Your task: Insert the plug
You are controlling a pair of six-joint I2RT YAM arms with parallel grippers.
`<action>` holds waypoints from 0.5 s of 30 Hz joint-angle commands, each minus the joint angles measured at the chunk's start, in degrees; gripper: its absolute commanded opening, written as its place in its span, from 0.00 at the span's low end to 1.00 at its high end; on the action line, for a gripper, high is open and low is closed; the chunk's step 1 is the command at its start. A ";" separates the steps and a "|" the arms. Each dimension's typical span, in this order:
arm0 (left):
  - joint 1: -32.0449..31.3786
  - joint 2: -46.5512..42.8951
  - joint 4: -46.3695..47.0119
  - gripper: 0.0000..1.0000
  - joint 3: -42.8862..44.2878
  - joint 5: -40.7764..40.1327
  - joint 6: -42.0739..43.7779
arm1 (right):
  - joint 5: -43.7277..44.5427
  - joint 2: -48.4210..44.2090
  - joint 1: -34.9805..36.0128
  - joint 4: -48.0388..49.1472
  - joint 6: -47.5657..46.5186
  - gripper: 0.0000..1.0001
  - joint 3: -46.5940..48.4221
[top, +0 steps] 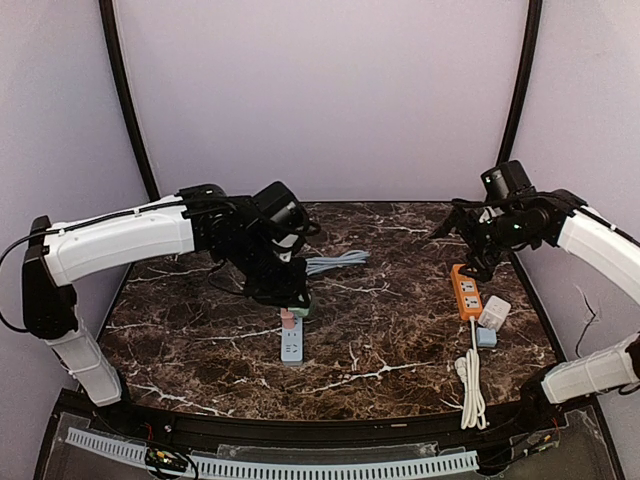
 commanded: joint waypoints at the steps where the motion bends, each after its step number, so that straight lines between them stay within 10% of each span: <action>1: -0.10 -4.71 -4.74 0.01 -4.59 -1.08 -3.06 | 3.02 0.48 -0.37 -3.51 -8.85 0.99 2.28; 15: -0.10 -3.13 -5.54 0.01 -10.01 -2.20 -3.09 | 3.96 -4.77 -0.42 -3.34 -11.06 0.99 -1.38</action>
